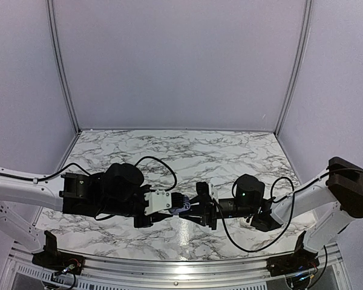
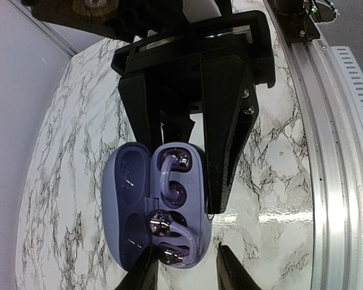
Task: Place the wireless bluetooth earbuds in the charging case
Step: Adjust the left earbud in the left side groove of the charging case.
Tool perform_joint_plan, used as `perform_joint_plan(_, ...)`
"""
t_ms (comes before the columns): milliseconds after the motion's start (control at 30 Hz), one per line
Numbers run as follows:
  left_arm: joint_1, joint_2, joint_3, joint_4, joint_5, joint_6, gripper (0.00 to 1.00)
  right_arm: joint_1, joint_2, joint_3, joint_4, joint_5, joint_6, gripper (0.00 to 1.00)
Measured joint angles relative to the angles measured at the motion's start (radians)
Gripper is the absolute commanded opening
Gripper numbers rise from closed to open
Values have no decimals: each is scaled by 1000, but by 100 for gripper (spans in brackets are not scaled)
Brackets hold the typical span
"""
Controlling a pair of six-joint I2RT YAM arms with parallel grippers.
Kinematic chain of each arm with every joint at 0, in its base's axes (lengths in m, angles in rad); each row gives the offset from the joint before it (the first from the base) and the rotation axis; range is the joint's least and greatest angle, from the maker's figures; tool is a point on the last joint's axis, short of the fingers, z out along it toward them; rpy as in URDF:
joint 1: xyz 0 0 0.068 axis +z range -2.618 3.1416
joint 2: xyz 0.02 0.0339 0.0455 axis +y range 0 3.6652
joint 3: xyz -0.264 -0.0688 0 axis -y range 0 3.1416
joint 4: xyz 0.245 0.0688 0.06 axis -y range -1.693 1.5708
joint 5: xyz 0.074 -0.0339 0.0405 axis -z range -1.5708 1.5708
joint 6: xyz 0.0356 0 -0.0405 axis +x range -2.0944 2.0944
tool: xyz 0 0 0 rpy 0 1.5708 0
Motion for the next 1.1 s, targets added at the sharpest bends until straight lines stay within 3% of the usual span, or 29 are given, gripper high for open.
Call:
perform_joint_plan(667, -22, -11, 21, -6, -17, 28, 43, 0, 18, 0, 20, -14, 15, 0)
perform_joint_plan(1100, -26, -4, 39, -6, 3, 47, 38, 6, 21, 13, 19, -36, 17, 0)
